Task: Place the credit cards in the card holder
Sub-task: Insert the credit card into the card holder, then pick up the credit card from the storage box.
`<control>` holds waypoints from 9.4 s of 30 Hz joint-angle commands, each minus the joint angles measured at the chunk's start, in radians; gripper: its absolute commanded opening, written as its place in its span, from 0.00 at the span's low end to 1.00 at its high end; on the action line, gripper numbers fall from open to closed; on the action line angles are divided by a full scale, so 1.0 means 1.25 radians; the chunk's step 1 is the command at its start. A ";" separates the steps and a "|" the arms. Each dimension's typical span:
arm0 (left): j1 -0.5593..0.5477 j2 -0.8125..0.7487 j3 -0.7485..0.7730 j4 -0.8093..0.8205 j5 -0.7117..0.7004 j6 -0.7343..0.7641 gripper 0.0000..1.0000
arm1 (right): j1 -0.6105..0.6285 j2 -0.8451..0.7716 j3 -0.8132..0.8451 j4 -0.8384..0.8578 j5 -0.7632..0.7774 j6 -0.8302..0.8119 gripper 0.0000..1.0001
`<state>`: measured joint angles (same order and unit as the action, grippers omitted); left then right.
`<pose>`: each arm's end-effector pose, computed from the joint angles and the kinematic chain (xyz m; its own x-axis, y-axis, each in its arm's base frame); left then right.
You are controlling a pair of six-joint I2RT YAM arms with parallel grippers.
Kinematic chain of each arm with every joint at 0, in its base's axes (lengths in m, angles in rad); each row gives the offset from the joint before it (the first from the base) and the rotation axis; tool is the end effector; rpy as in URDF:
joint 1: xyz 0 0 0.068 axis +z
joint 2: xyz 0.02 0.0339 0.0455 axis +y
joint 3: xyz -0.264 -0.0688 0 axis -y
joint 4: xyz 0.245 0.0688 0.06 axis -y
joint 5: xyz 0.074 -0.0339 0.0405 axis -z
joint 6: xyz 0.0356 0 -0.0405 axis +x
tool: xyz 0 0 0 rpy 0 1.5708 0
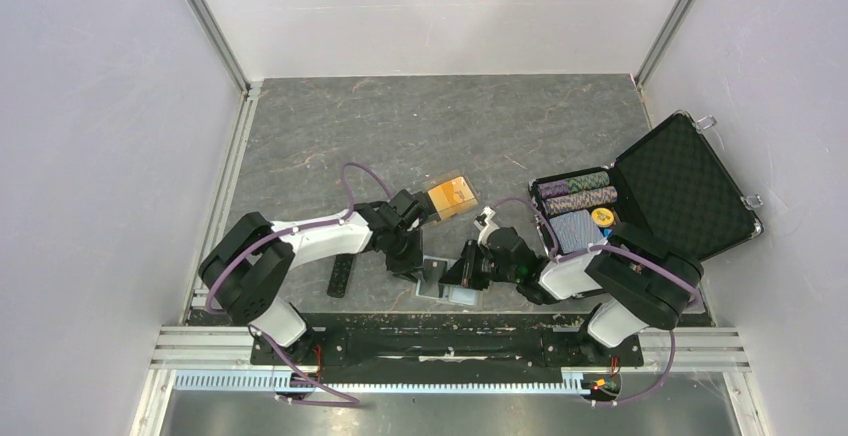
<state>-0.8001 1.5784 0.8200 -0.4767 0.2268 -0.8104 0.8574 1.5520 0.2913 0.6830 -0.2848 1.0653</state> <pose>0.1872 -0.2043 0.1499 -0.9972 0.0135 -0.0732 0.0408 0.9220 -0.3850 0.1479 0.1862 0.1034 -0.9427 0.1938 -0.2714 -0.1133 0.5792 0.8073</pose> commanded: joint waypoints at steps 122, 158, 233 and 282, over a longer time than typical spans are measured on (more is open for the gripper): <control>0.330 -0.277 0.008 -0.103 0.135 0.124 0.70 | -0.044 0.426 1.035 -1.003 0.153 -0.638 0.00; 0.330 0.024 0.188 -0.068 -0.056 0.174 0.30 | -0.050 0.411 0.991 -0.917 0.030 -0.573 0.10; 0.249 -0.149 0.088 -0.191 -0.092 0.043 0.02 | -0.001 0.233 0.822 -0.796 -0.012 -0.370 0.08; 0.247 -0.213 0.037 -0.097 -0.163 -0.023 0.32 | -0.052 0.264 0.776 -0.713 -0.089 -0.440 0.66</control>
<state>-0.4866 1.3304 0.8131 -0.6445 0.0280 -0.8585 0.7837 1.8660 1.2034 -0.2268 -0.3862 0.5220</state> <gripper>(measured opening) 0.294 0.672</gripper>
